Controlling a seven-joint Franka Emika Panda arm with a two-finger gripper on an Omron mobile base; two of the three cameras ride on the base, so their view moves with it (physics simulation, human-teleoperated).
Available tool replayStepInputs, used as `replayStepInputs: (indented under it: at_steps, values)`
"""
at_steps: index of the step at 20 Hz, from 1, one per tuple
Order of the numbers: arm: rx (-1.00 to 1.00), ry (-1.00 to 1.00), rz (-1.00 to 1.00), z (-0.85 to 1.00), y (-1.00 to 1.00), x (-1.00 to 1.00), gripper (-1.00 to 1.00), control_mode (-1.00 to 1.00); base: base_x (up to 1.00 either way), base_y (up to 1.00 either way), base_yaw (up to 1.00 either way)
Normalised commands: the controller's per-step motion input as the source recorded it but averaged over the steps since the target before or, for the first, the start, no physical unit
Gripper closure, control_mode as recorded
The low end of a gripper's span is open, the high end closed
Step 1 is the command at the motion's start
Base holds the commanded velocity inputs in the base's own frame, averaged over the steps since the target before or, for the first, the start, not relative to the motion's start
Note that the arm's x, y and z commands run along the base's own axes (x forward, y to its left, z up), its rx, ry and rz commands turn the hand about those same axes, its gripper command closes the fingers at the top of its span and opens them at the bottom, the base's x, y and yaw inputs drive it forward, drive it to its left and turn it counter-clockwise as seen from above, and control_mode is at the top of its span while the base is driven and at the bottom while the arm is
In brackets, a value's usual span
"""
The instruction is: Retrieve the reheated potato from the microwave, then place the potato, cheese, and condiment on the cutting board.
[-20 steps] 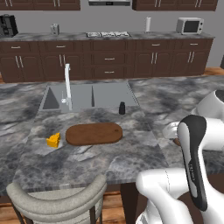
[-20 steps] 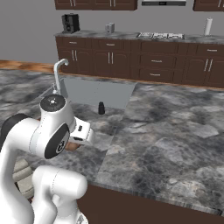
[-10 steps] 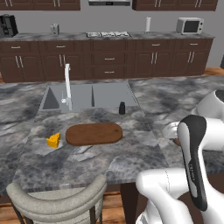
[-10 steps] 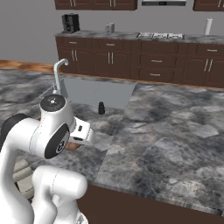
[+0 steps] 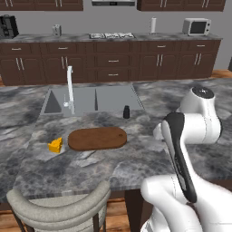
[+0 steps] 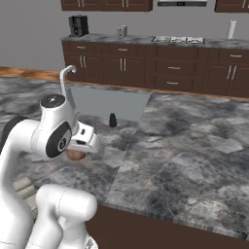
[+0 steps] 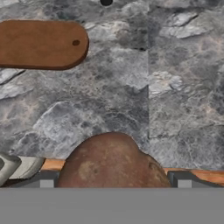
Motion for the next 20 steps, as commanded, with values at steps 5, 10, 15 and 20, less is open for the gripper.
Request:
replayStepInputs:
  at_steps: [5,10,15,20]
  values:
    - [0.07,0.29,0.07,-0.02,0.29,0.80,1.00,-1.00,0.00,0.00,0.00]
    - [0.13,0.23,0.14,-0.19,0.18,0.91,1.00,-1.00,0.00,0.00,0.00]
    - [0.04,0.22,0.11,-0.28,0.26,0.91,1.00,-1.00,0.00,0.00,0.00]
    - [0.00,0.23,0.03,-0.29,0.30,0.87,1.00,-1.00,0.00,0.00,0.00]
